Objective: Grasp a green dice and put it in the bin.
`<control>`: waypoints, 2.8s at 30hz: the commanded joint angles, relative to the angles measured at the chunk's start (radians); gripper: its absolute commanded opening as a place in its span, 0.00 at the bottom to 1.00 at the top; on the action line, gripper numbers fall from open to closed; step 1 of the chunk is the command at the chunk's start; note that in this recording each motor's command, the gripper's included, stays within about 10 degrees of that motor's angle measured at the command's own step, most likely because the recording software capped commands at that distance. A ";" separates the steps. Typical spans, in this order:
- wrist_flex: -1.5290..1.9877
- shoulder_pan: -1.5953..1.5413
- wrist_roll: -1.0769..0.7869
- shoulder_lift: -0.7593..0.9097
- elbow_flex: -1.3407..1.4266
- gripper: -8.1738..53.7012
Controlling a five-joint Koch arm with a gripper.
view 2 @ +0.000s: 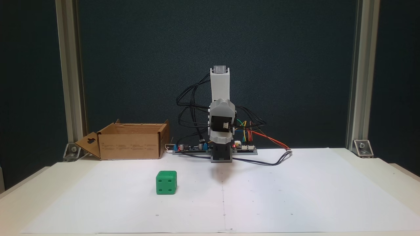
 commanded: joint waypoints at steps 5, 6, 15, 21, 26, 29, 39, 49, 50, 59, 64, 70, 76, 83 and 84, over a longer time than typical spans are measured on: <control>-0.153 0.074 0.038 0.104 0.049 0.85; -0.153 0.074 0.038 0.104 0.049 0.85; -0.152 0.072 0.038 0.104 0.049 0.85; -0.146 0.071 0.035 0.104 0.049 0.85; -0.146 0.069 0.037 0.104 0.049 0.85; -0.147 0.071 0.037 0.104 0.049 0.85; -0.140 0.069 0.034 0.104 0.049 0.85; -0.078 0.075 0.032 0.103 0.049 0.84; -0.069 0.074 0.031 0.103 0.049 0.84; 0.058 0.063 0.037 0.106 -0.041 0.82; 0.394 0.069 0.037 0.106 -0.184 0.82; 0.802 0.117 0.038 0.104 -0.400 0.83; 1.201 0.152 0.071 0.110 -0.594 0.83; 1.656 0.166 0.103 0.106 -0.831 0.83; 1.722 0.167 0.103 0.103 -0.874 0.83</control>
